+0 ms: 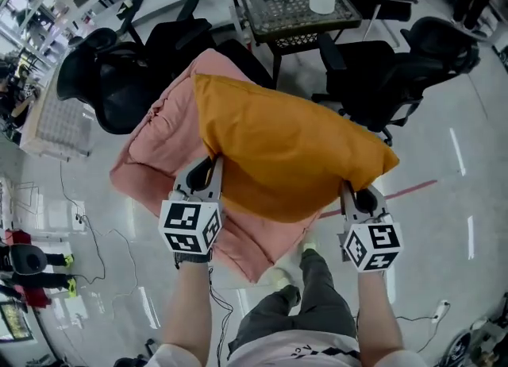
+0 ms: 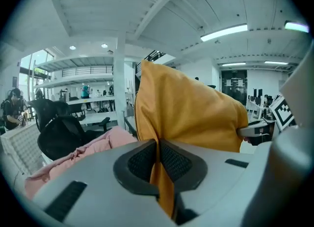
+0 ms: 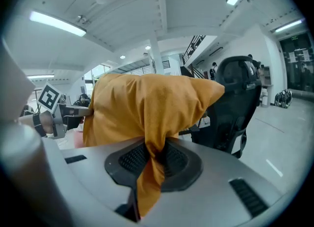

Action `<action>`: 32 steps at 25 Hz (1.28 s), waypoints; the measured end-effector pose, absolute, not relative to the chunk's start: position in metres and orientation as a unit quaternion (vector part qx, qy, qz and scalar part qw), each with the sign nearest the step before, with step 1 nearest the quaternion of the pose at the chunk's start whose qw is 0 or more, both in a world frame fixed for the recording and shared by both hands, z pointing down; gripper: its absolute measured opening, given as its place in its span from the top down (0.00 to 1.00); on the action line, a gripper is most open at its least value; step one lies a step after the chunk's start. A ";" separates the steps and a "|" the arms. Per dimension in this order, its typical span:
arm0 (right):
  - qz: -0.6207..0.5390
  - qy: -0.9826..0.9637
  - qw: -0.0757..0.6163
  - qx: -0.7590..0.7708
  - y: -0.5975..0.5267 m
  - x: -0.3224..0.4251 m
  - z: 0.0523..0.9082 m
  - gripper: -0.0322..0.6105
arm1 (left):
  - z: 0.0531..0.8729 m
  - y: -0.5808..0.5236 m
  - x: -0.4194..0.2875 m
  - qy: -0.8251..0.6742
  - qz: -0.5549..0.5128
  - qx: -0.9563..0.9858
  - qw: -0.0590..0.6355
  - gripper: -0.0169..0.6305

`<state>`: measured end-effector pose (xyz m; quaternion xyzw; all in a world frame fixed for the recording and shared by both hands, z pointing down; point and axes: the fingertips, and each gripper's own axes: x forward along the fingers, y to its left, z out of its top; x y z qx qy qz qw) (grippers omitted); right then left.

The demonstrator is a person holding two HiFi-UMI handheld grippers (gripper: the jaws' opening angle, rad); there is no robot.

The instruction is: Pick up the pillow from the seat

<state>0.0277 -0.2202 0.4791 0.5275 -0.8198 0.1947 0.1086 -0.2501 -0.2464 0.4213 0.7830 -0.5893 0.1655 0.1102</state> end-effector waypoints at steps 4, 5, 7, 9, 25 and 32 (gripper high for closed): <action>0.159 -0.832 0.089 0.524 -0.219 0.021 0.412 0.85 | 0.360 -0.232 -0.258 -0.604 0.136 0.781 0.088 0.93; 0.150 -0.834 0.085 0.524 -0.218 0.020 0.398 0.84 | 0.347 -0.227 -0.260 -0.606 0.130 0.780 0.082 0.93; 0.133 -0.838 0.079 0.524 -0.213 0.018 0.374 0.84 | 0.325 -0.218 -0.262 -0.611 0.120 0.779 0.073 0.93; 0.120 -0.840 0.074 0.524 -0.209 0.017 0.354 0.85 | 0.306 -0.210 -0.263 -0.615 0.110 0.778 0.065 0.93; 0.036 -0.847 0.038 0.529 -0.182 0.020 0.214 0.85 | 0.180 -0.163 -0.259 -0.625 0.047 0.780 0.014 0.93; 0.010 -0.851 0.032 0.525 -0.161 0.015 0.186 0.85 | 0.157 -0.139 -0.264 -0.632 0.027 0.774 0.004 0.93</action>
